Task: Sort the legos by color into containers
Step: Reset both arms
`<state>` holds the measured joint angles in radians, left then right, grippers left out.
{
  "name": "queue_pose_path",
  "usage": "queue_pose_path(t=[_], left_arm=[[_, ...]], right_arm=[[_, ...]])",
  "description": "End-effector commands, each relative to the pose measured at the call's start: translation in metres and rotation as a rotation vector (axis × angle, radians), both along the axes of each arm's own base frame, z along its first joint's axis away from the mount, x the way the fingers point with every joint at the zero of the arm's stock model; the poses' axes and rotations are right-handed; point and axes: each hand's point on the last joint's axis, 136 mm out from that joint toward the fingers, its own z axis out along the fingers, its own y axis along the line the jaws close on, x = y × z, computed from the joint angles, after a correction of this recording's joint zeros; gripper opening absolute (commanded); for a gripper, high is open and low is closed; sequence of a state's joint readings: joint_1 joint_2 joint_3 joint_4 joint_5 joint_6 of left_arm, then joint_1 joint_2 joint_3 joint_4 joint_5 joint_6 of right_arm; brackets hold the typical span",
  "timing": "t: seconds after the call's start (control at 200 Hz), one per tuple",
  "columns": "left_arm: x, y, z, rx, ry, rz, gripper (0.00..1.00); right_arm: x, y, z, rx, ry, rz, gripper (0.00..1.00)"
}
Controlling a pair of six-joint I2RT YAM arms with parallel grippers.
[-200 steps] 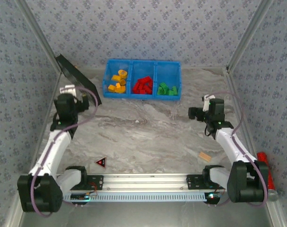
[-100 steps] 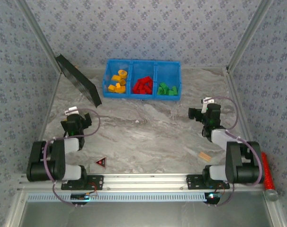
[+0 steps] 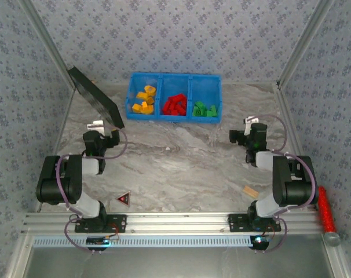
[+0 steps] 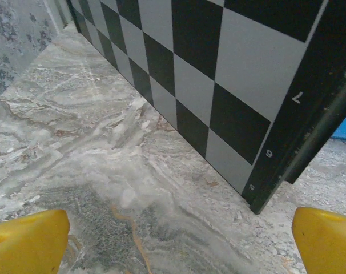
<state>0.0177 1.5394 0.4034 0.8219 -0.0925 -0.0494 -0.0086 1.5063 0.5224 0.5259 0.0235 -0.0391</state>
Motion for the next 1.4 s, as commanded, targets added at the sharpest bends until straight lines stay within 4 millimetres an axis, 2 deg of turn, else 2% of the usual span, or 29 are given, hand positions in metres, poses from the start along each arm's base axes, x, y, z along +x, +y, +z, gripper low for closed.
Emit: queue_pose_path(t=[0.0, 0.12, 0.195, 0.205, 0.24, 0.3, 0.35, 0.405, 1.399], left_arm=[[0.003, -0.005, 0.003, -0.003, -0.004, -0.040, 1.00], [0.002, -0.005, 0.003, -0.021, -0.004, -0.048, 1.00], [0.002, -0.003, 0.003, -0.031, -0.008, -0.052, 1.00], [0.002, -0.003, 0.003, -0.032, -0.010, -0.053, 1.00], [0.002, -0.003, 0.003, -0.038, -0.011, -0.054, 1.00], [0.002, -0.003, 0.003, -0.040, -0.013, -0.055, 1.00], [0.002, -0.003, 0.004, -0.039, -0.013, -0.057, 1.00], [0.002, -0.003, 0.004, -0.040, -0.014, -0.056, 1.00], [0.002, -0.003, 0.003, -0.036, -0.010, -0.055, 1.00]], right_arm=[[0.009, -0.004, 0.011, -0.014, -0.038, -0.007, 1.00], [0.004, -0.014, 0.012, -0.052, -0.068, -0.088, 1.00], [-0.006, -0.018, 0.013, -0.029, -0.136, -0.106, 1.00], [-0.010, -0.018, 0.006, -0.026, -0.129, -0.102, 1.00], [-0.009, -0.022, 0.009, -0.038, -0.203, -0.129, 1.00], [-0.012, -0.026, 0.004, -0.028, -0.121, -0.150, 1.00], [-0.009, -0.024, 0.008, -0.033, -0.185, -0.141, 1.00], [-0.011, -0.024, 0.005, -0.025, -0.132, -0.137, 1.00], [-0.009, -0.020, 0.008, -0.037, -0.151, -0.118, 1.00]])
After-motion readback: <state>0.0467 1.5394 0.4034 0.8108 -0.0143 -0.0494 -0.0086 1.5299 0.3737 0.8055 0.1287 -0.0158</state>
